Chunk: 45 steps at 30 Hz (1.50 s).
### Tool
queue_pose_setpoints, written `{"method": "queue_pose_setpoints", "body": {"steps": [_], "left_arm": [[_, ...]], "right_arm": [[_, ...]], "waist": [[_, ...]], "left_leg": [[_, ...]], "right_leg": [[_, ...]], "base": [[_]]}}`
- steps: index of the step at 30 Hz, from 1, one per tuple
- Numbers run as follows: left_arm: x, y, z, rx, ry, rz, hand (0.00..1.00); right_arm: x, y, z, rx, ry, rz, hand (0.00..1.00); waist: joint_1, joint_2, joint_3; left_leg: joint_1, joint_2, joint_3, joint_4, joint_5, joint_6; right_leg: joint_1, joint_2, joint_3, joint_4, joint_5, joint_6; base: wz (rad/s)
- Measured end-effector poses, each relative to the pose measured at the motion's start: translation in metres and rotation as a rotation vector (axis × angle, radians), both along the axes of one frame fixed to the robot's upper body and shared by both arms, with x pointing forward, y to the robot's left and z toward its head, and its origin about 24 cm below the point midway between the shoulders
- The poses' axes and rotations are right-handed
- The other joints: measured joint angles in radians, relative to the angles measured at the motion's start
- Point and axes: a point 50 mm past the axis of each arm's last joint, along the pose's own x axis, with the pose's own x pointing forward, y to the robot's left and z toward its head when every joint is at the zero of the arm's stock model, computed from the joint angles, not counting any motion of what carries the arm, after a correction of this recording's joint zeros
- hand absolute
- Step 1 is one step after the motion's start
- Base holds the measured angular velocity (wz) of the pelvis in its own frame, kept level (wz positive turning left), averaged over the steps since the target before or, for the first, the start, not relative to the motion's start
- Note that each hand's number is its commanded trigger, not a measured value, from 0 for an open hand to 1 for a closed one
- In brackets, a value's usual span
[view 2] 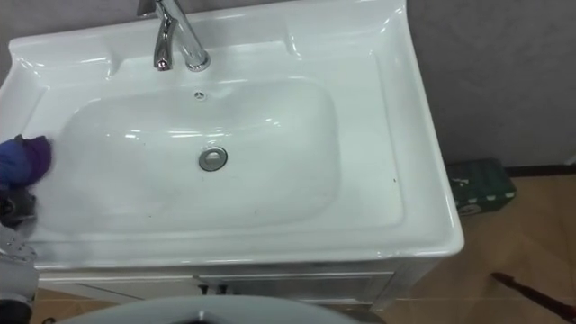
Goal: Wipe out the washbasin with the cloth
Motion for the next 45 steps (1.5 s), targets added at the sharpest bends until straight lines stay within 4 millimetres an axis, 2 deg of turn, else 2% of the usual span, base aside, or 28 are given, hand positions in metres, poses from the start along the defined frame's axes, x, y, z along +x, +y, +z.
{"method": "queue_pose_setpoints", "body": {"steps": [9,21,24,29,32,37,45], "left_arm": [[0.002,0.000,0.002,-0.067,-0.037,0.019,0.00],[0.003,-0.001,0.002,-0.138,-0.080,0.046,0.00],[0.006,-0.001,0.009,-0.150,-0.096,0.028,0.00],[0.022,-0.007,0.040,-0.117,-0.209,-0.042,0.00],[0.028,-0.010,0.051,-0.113,-0.244,-0.077,0.00],[0.032,-0.011,0.052,-0.143,-0.230,-0.095,0.00],[0.035,-0.014,0.055,-0.196,-0.196,-0.114,0.00]], "right_arm": [[-0.009,0.000,-0.001,-0.007,0.030,-0.017,0.00],[-0.009,0.000,-0.001,-0.003,0.033,-0.032,0.00],[-0.009,0.001,-0.001,-0.005,0.038,-0.015,0.00],[-0.009,0.001,-0.001,-0.010,0.039,-0.003,0.00],[-0.009,0.001,0.000,-0.008,0.034,-0.001,0.00],[-0.011,0.001,0.000,-0.002,0.040,-0.005,0.00],[-0.010,0.001,0.000,0.001,0.043,-0.007,0.00]], "waist": [[0.000,0.000,0.0003],[0.000,0.004,0.0020],[0.000,0.003,0.0020],[-0.001,-0.005,0.0023],[-0.001,-0.003,0.0028],[-0.003,0.007,0.0063],[-0.006,0.007,0.0092]], "left_leg": [[0.000,-0.001,-0.010,-0.001,0.000,0.000],[-0.001,-0.001,-0.007,-0.001,0.000,0.000],[-0.004,-0.001,-0.007,0.000,0.000,0.000],[-0.003,-0.001,-0.006,-0.001,0.000,0.000],[-0.001,-0.001,0.003,0.000,0.000,0.000],[-0.002,0.001,0.005,0.000,0.000,0.000],[-0.006,0.001,0.006,-0.002,0.000,0.000]], "right_leg": [[0.000,0.000,0.000,0.000,0.000,0.000],[-0.002,0.000,0.000,-0.001,0.000,0.000],[-0.005,0.000,0.000,-0.001,0.000,0.000],[-0.004,0.000,0.003,-0.001,0.000,0.000],[-0.005,0.000,0.010,0.000,0.000,0.000],[-0.010,0.002,0.017,0.001,0.000,0.000],[-0.017,0.001,0.019,0.007,0.000,0.000]], "base": [[0.00],[0.00],[0.00],[-0.02],[-0.06],[-0.04],[0.00]]}}
